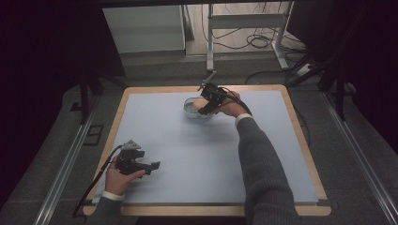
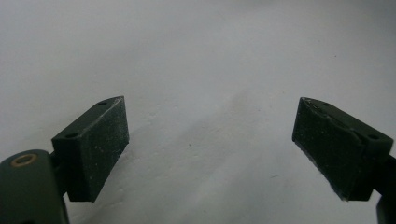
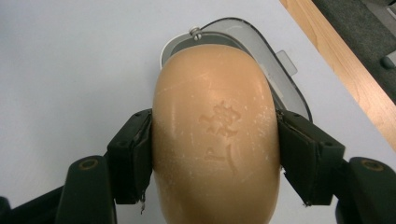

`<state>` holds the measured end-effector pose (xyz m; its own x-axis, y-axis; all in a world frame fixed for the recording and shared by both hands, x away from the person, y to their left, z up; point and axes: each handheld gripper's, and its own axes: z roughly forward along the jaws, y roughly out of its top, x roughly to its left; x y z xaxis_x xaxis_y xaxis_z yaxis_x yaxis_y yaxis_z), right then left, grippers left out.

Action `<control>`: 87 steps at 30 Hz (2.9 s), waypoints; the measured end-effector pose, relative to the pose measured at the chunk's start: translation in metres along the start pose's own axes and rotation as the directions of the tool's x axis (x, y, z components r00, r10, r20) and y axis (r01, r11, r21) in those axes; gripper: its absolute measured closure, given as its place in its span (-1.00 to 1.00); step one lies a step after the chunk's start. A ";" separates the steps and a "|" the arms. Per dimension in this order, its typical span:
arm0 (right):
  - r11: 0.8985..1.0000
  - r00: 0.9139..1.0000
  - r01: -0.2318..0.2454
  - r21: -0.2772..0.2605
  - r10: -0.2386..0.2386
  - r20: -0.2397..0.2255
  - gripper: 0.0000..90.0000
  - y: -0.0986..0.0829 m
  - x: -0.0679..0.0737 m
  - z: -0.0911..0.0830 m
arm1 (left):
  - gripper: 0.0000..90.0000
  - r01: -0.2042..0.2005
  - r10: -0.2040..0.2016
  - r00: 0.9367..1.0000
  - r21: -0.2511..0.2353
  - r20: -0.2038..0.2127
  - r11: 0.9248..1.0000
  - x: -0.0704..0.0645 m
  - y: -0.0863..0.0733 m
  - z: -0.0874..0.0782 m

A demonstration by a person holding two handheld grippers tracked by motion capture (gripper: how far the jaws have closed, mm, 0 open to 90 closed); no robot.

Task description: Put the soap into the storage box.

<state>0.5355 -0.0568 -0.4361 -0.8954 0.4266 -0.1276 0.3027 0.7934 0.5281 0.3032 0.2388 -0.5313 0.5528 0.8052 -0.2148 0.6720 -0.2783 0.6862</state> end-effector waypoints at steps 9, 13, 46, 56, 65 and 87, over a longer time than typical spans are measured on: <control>1.000 1.000 0.013 -0.005 -0.013 -0.001 -0.28 0.008 -0.003 0.006 | -0.76 -0.001 0.001 1.000 0.001 0.002 1.000 0.001 0.000 0.000; 1.000 1.000 0.021 0.004 -0.021 -0.002 -0.28 0.011 -0.003 0.010 | -0.76 -0.002 0.002 1.000 0.003 0.004 1.000 0.001 0.000 0.000; 0.999 0.999 0.034 -0.041 -0.034 0.011 -0.29 0.015 -0.011 0.020 | -0.75 -0.009 0.009 1.000 0.005 -0.004 1.000 -0.001 0.000 0.000; 0.999 1.000 -0.013 -0.048 0.013 0.009 -0.33 0.005 -0.010 0.011 | -0.75 -0.009 0.009 1.000 0.013 0.001 1.000 -0.001 0.000 0.001; 0.994 0.999 -0.053 -0.093 0.054 0.005 -0.37 -0.011 -0.008 0.000 | -0.75 -0.009 0.009 1.000 0.017 0.003 1.000 -0.002 0.000 0.002; 0.969 0.982 -0.176 -0.173 0.185 0.035 -0.51 -0.079 0.012 -0.041 | -0.75 -0.014 0.014 1.000 0.020 -0.003 1.000 -0.006 0.001 0.005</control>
<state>0.4877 -0.1319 -0.4446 -0.8118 0.5812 -0.0573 0.3948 0.6186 0.6793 0.3031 0.2314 -0.5329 0.5604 0.8029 -0.2033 0.6740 -0.2994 0.6753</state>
